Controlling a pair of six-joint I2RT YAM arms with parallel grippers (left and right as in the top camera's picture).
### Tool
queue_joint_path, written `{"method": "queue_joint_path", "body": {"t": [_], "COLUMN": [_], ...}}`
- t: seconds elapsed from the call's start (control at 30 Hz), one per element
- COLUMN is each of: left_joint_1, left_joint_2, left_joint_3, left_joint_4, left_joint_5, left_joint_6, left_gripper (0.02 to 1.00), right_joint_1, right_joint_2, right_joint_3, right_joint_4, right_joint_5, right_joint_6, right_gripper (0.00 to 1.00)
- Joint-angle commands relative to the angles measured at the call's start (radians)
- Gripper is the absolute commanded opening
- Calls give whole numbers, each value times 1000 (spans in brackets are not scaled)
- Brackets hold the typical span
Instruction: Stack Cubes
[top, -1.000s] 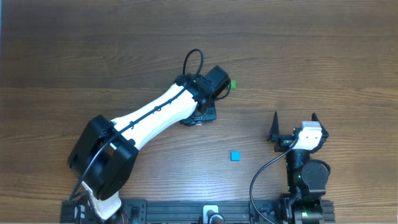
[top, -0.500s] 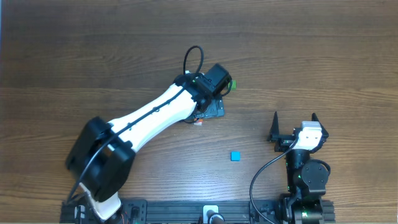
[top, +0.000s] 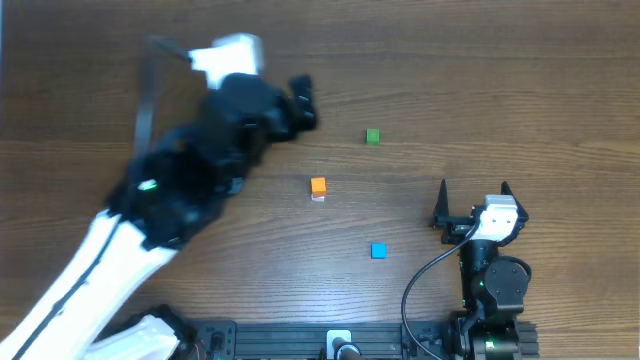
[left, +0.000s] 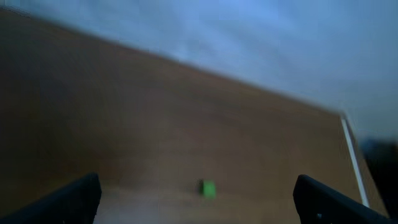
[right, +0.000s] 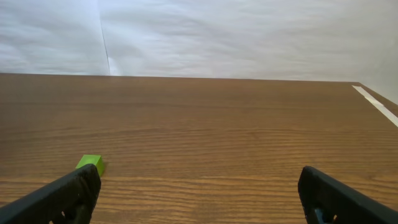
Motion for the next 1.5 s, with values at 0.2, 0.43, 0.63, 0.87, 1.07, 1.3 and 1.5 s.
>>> {"method": "queue_joint_path", "body": {"t": [0.2,0.43,0.63,0.87,1.07,1.3,1.5], "left_joint_1": [332,553,659,696,696,696,696], "left_joint_2": [-212,-461,-736,-1018,-1165,-1230,-1230], "left_joint_3": [-20,-212,-551,-984,-1283,-1397,-1397], "left_joint_4": [11,142,338,517,670,766,766], "left_joint_5": [101,328,522,604,597,587,587], "left_joint_6": [205,314,420,539,587,586,586], "left_gripper": [989,989,989,998,998,998,998], "right_joint_1": [-6,-6,-6,-6,-6,-6,-6], "right_joint_2": [-8,-8,-8,-8,-8,-8,-8], "right_joint_3": [-5,-5,-5,-5,-5,-5,-5], "right_joint_4": [-3,-3,-3,-3,-3,-3,20], "right_joint_5": [-8,-8,-8,-8,-8,-8,11], "right_joint_6": [-4,-4,-4,-4,-4,-4,-4], "right_gripper": [993,991,991,991,993,991,993]}}
